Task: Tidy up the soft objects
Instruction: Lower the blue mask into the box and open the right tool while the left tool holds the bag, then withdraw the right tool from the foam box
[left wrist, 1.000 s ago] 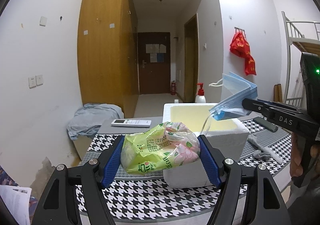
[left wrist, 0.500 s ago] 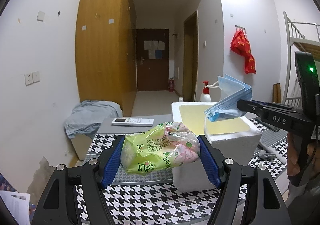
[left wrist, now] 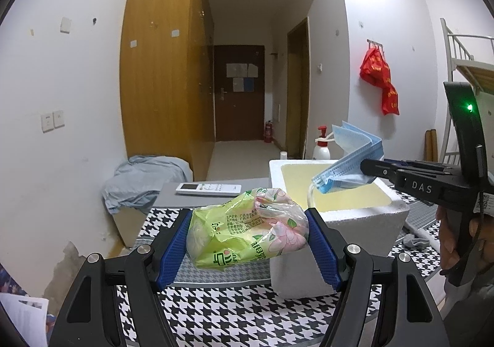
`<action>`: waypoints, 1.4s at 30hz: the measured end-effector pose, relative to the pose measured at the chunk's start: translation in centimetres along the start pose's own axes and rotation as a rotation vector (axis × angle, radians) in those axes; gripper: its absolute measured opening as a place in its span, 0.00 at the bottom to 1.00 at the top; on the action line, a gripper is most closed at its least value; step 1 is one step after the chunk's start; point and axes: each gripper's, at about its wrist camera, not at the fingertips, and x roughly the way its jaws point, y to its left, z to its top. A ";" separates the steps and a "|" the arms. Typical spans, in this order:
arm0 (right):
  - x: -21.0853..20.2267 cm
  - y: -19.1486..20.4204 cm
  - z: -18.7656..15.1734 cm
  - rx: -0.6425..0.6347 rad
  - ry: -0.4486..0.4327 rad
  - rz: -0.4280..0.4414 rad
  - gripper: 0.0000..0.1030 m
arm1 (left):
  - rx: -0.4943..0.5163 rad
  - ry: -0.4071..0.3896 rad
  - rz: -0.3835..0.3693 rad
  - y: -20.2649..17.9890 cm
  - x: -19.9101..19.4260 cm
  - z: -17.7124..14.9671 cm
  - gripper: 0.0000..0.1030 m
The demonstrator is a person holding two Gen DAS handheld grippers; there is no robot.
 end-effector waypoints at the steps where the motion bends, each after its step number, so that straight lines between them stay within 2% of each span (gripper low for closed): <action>1: 0.1 0.0 0.0 0.001 0.002 0.001 0.21 | -0.004 -0.001 0.002 0.0 -0.1 0.0 0.71; 3: 0.3 -0.1 0.0 0.003 0.004 -0.004 0.21 | -0.004 -0.002 0.009 -0.1 -0.1 0.0 0.71; 4: 0.3 -0.1 0.0 0.004 0.006 -0.005 0.27 | -0.003 -0.001 0.012 -0.1 -0.1 0.0 0.71; 5: 0.5 -0.2 0.0 0.005 0.007 -0.006 0.32 | -0.003 -0.002 0.014 -0.2 -0.1 0.0 0.71; 7: 0.6 -0.3 -0.1 0.010 0.009 -0.015 0.57 | -0.004 -0.001 0.018 -0.2 -0.1 0.1 0.71; 10: 0.3 -0.6 -0.2 0.038 -0.011 -0.015 0.80 | -0.009 -0.001 0.021 -0.2 -0.1 0.2 0.71; 15: -0.7 -0.6 -0.4 0.029 -0.040 -0.010 0.99 | -0.007 -0.002 0.014 -0.4 0.1 0.4 0.71; 30: -4.1 -1.6 -1.2 0.031 -0.087 -0.023 0.99 | 0.012 -0.009 -0.070 -1.9 1.0 1.8 0.71; 42: -6.7 -3.4 -2.1 0.056 -0.118 -0.102 0.99 | 0.051 -0.006 -0.132 -4.7 2.0 2.8 0.71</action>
